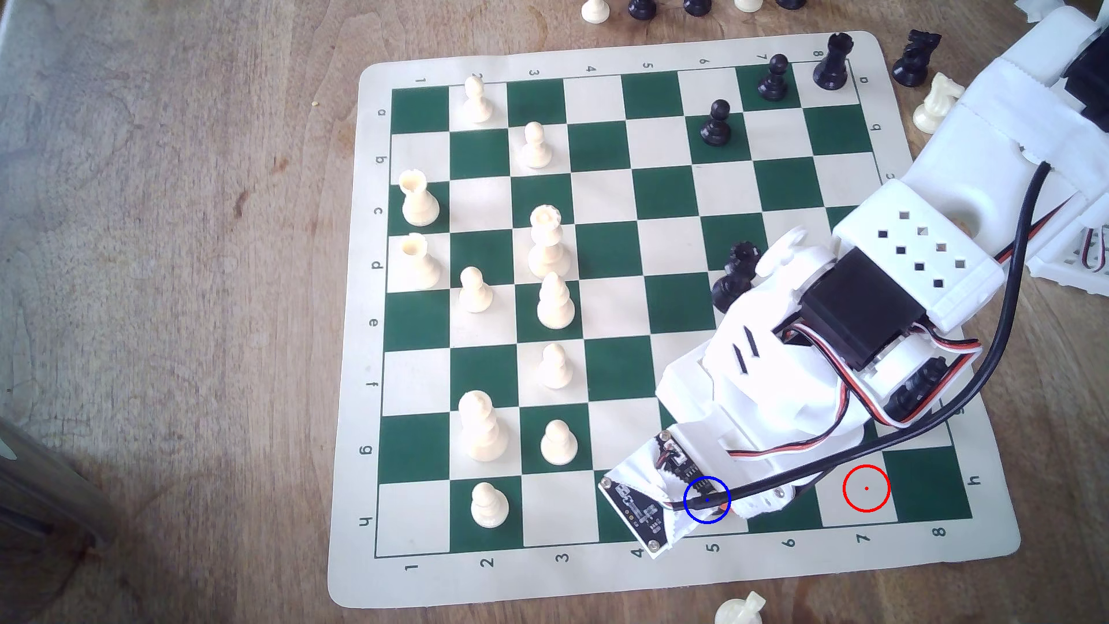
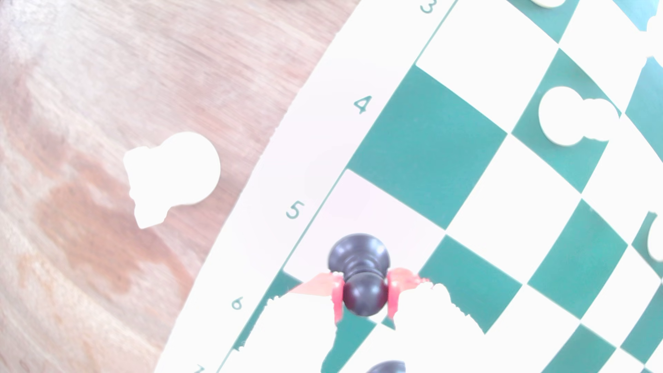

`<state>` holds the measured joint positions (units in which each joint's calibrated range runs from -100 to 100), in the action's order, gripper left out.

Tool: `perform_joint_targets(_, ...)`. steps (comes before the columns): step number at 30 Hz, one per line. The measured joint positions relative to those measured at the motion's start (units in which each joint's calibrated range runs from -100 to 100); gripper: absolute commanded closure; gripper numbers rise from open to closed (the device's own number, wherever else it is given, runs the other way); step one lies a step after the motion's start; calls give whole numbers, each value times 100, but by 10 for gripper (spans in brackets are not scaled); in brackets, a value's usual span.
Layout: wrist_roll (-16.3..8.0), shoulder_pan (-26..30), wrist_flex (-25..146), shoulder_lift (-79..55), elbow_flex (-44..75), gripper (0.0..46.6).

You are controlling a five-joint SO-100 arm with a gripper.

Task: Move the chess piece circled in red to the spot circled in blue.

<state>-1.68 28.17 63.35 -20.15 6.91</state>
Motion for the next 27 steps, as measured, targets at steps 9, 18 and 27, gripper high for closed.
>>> perform_joint_targets(9,0,-59,104,0,0,307)
perform_joint_targets(18,34,-214,438,469,0,345)
perform_joint_targets(27,59,-767,183,2832,-1536,464)
